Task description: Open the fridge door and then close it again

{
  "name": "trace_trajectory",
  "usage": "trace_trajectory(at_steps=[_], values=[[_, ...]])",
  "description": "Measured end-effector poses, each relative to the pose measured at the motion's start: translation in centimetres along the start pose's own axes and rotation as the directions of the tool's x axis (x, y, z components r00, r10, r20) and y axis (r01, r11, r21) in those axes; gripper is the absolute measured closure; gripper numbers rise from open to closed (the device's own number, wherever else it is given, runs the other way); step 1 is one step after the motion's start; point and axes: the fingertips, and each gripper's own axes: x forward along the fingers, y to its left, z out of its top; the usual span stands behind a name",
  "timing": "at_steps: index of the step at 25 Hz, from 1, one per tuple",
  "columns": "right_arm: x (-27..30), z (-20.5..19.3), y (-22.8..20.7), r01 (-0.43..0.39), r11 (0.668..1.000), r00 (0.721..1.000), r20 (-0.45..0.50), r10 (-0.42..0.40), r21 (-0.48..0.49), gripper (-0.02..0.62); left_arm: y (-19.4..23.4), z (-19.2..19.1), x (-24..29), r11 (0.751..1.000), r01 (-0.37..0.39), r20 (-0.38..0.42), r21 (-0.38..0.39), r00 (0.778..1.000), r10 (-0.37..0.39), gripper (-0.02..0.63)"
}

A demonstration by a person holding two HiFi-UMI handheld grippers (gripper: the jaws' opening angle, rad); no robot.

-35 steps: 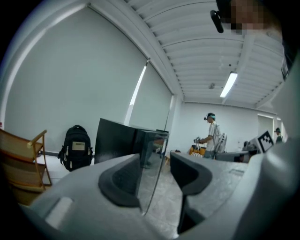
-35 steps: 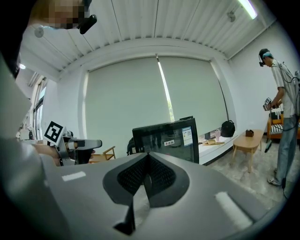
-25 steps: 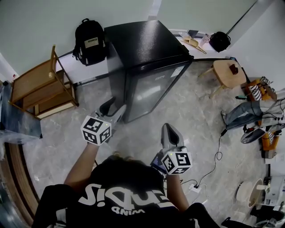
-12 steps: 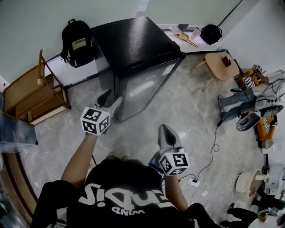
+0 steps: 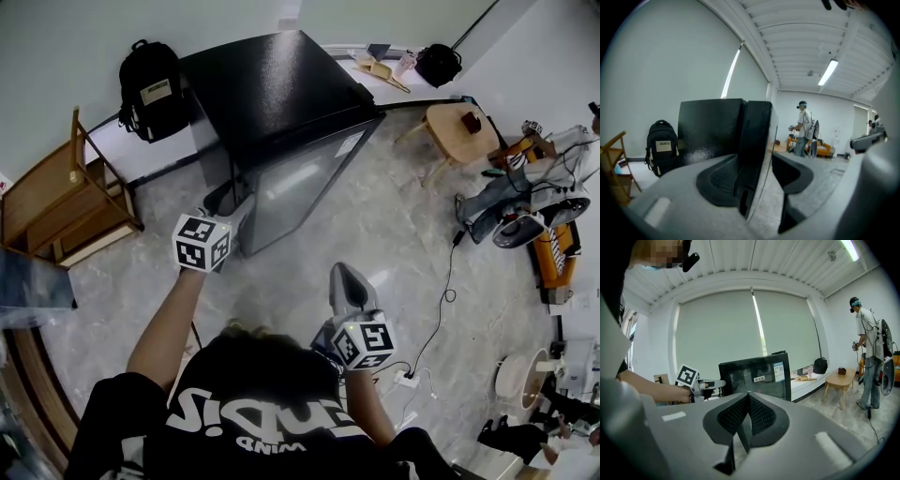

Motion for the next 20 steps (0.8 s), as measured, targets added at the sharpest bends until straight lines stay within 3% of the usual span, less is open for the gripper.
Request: trace_trajectory(at_steps=[20], values=[[0.7,-0.1,-0.9,0.002,1.0,1.0,-0.025,-0.002,-0.009,0.597,0.5,-0.2,1.1,1.0,0.007,-0.009,-0.006,1.0,-0.007,0.419]])
